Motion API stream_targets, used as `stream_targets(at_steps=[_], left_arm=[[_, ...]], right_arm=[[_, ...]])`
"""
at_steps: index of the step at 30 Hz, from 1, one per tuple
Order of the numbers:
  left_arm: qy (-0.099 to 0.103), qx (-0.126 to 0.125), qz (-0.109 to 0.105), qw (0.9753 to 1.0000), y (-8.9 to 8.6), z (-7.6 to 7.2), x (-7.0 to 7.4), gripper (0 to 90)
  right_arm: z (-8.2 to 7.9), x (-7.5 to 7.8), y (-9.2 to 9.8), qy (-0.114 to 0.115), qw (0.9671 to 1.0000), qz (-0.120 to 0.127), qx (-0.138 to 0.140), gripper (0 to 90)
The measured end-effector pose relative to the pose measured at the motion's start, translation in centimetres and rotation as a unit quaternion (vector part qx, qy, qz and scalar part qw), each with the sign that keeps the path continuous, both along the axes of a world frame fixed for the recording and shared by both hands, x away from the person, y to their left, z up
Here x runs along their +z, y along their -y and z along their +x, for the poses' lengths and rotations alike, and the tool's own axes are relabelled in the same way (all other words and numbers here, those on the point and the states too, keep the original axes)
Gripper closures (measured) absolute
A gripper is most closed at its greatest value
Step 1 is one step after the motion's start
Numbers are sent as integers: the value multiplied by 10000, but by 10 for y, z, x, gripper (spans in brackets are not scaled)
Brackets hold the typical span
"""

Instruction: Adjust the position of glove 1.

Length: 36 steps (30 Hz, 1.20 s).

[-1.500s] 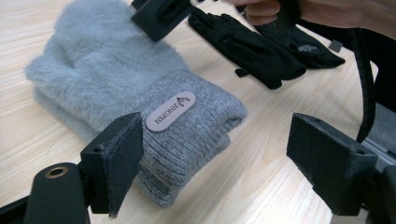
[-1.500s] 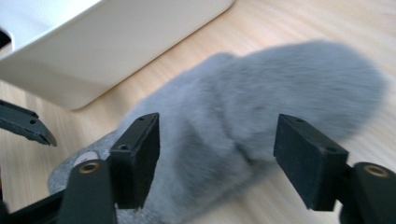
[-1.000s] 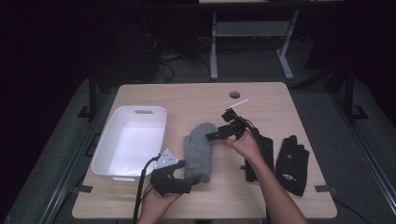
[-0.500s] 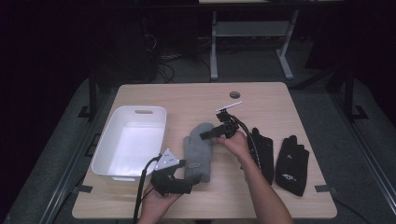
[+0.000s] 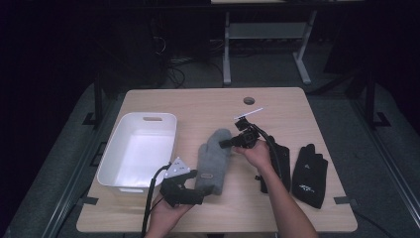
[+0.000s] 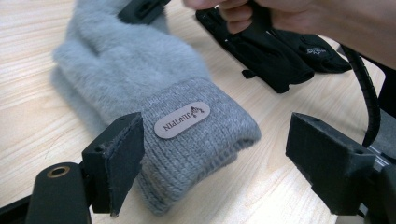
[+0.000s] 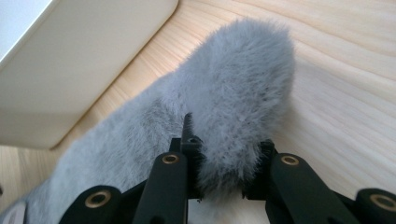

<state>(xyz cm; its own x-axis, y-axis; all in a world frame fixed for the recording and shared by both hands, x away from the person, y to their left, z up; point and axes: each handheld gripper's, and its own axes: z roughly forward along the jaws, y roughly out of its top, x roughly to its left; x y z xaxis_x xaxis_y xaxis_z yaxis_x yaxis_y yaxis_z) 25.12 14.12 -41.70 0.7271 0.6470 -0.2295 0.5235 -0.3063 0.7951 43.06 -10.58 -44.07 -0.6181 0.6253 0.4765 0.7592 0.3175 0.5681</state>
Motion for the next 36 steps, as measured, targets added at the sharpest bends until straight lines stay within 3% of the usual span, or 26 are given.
stream_targets(at_steps=[13,19,21,22,25,26,29,30,31,36], left_arm=[[-290,10,25,9996,18,13,3,196],[-634,203,28,9978,21,31,6,189],[-883,285,-19,9957,21,38,4,190],[-1090,337,-42,9935,20,43,2,196],[-1161,354,-14,9926,19,46,0,216],[-1187,418,85,9920,20,47,-2,216],[-1476,375,144,9882,21,53,-8,223],[-1476,375,144,9882,21,53,-8,223],[-1645,393,124,9855,23,55,-12,222],[-1945,394,199,9799,26,60,-19,207]], right_arm=[[-22,14,42,349,9988,-338,-39,756],[-25,10,48,399,9983,-417,-70,755],[-25,9,47,443,9980,-441,-66,754],[-25,8,46,471,9975,-520,-51,754],[-25,7,46,486,9974,-539,-33,753],[-25,6,46,489,9974,-536,-38,753],[-27,4,47,494,9974,-518,-52,752],[-27,4,47,494,9974,-518,-52,752],[-28,2,48,488,9974,-521,-73,752],[-29,2,48,495,9973,-537,-62,751]])
